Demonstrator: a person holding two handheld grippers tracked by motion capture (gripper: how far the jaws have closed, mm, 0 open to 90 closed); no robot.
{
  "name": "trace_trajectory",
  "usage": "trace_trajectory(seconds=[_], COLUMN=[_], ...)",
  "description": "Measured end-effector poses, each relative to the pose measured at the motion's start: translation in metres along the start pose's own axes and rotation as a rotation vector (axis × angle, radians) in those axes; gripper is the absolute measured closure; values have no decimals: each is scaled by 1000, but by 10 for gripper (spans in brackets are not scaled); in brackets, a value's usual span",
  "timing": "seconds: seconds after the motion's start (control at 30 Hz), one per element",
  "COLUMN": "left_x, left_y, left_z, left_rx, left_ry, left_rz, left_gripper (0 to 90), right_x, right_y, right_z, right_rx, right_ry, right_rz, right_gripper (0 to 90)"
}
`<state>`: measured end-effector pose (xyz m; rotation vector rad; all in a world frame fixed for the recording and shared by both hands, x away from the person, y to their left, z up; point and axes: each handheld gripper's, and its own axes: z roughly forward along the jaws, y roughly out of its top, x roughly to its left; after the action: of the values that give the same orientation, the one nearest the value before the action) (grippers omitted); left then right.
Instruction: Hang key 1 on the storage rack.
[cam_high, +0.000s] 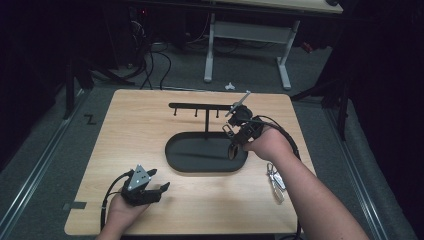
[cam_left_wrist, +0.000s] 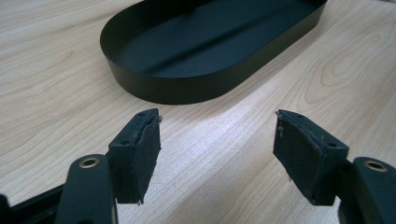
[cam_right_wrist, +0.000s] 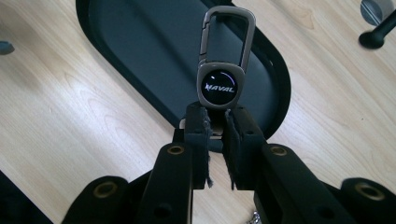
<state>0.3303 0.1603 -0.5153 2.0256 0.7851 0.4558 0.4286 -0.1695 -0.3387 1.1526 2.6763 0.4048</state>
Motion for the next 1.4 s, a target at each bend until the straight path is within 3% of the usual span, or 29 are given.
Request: trace_trajectory(seconds=[0.2, 0.27, 0.37, 0.5, 0.53, 0.77, 0.83, 0.93, 0.97, 1.0, 1.4], left_x=[1, 1, 1, 1, 1, 2, 2, 2, 2, 2, 2], left_y=[0, 0, 0, 0, 0, 0, 0, 0, 0, 0, -1], left_z=[-1, -1, -1, -1, -1, -2, -2, -2, -2, -1, -1], left_rx=[-6, -3, -3, -5, -3, -3, -3, -7, -7, -6, -2], left_ry=[1, -1, -1, -1, -3, -3, -3, -1, -2, -2, -7], left_rz=[-6, -6, -6, -6, -6, -7, -7, -9, -9, -8, -9], left_gripper=[324, 324, 324, 325, 324, 325, 325, 325, 325, 325, 325], right_x=[-2, -3, -2, -4, -3, -5, -5, -6, -5, -6, -8], right_y=[9, 13, 16, 22, 23, 32, 35, 39, 40, 41, 47], right_z=[0, 0, -1, -2, -2, 0, 0, 1, 1, 2, 11], right_rx=[-3, -13, -13, -25, -22, -31, -26, -32, -26, -29, -27], right_ry=[-5, -6, -6, -9, -9, -11, -10, -16, -15, -20, -18], right_rz=[22, 5, 22, 4, 24, 8, 29, 13, 33, 15, 26], right_gripper=[803, 803, 803, 803, 803, 803, 803, 803, 803, 803, 803])
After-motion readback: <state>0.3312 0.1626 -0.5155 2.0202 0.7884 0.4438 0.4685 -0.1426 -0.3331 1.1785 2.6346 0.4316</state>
